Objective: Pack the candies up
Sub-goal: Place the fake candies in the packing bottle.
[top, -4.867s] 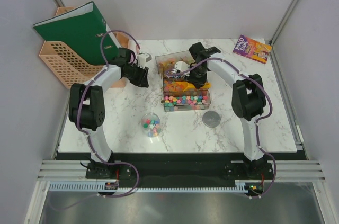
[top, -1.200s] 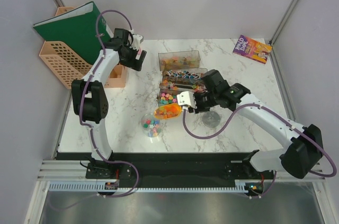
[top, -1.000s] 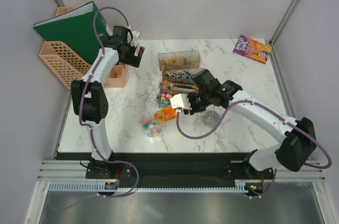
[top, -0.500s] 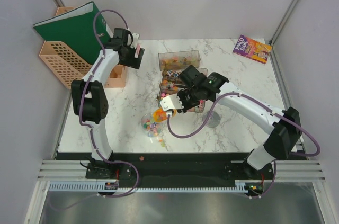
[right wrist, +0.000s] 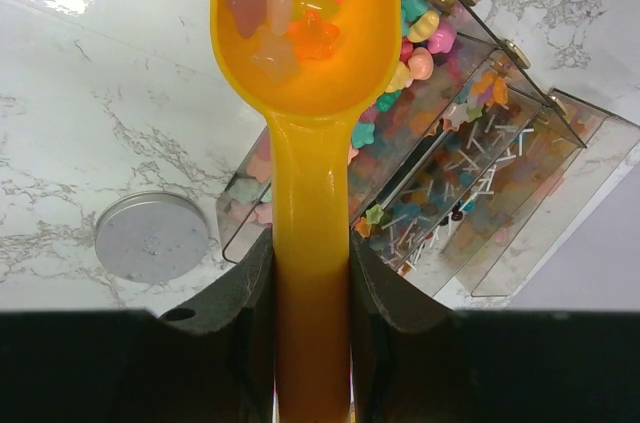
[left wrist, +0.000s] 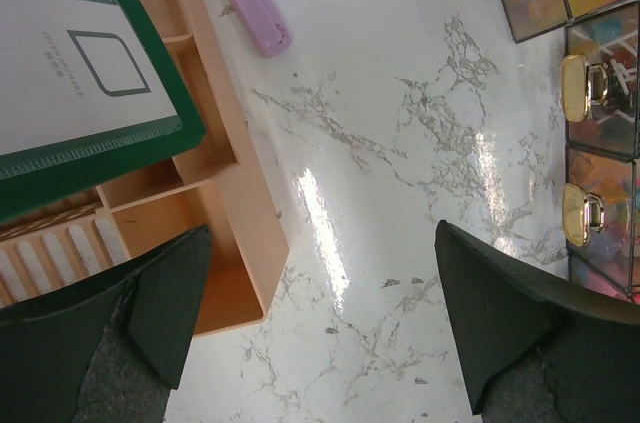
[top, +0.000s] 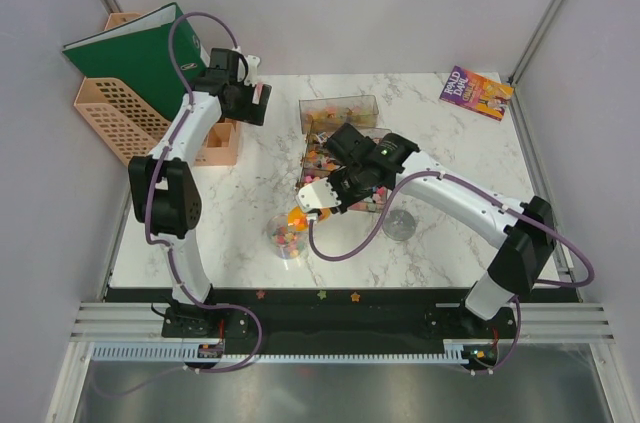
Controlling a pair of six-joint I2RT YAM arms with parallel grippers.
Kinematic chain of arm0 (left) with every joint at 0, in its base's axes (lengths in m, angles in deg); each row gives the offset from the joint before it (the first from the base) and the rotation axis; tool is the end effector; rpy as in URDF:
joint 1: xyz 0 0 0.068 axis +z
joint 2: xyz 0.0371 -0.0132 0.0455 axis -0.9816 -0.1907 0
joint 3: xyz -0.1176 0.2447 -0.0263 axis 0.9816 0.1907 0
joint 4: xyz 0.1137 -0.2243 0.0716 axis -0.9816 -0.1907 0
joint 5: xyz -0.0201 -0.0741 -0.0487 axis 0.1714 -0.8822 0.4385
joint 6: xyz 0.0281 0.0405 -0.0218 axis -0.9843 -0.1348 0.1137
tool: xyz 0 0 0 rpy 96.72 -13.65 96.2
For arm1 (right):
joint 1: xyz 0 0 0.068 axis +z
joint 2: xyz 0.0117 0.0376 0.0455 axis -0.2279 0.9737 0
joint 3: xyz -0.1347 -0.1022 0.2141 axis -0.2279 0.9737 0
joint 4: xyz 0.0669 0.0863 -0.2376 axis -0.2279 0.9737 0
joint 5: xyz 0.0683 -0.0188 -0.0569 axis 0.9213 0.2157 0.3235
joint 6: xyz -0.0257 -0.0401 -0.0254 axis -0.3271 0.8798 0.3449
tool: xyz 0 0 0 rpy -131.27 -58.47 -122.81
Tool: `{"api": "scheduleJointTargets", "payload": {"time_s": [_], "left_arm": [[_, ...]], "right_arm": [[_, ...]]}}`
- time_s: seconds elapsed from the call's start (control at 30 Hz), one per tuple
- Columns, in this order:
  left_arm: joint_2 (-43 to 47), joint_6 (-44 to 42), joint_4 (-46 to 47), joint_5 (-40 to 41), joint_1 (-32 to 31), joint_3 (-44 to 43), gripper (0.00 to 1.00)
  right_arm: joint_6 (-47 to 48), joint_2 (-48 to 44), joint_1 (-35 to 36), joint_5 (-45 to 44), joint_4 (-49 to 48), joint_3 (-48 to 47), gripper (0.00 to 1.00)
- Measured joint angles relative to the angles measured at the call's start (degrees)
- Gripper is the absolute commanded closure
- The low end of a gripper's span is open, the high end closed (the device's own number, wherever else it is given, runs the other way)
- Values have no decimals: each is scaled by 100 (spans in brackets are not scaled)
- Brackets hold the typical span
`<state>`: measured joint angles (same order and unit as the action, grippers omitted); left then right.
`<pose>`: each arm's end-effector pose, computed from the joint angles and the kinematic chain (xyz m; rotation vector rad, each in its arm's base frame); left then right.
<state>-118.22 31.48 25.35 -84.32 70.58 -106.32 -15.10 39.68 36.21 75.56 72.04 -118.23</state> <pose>0.4373 -0.0657 0.2930 0.3720 2.4243 -0.0337 0.2143 0.2566 0.3140 -2.3393 1.3166 0.0503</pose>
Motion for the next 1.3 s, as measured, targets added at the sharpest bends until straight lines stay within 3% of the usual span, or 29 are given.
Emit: {"api": "scheduleJointTargets", "payload": {"time_s": [1.07,1.2,1.3], "left_arm": [[470,9,46,-592,0,210,0],[564,28,79,-876,0,404,1],[645,103,70,-1519,33,579,3]], "right_arm": [[258,348,448,-1471,769,-944,100],[81,358,269,-1427,691,-944,100],[-466,358,-216,-1147,361,-920,100]]}}
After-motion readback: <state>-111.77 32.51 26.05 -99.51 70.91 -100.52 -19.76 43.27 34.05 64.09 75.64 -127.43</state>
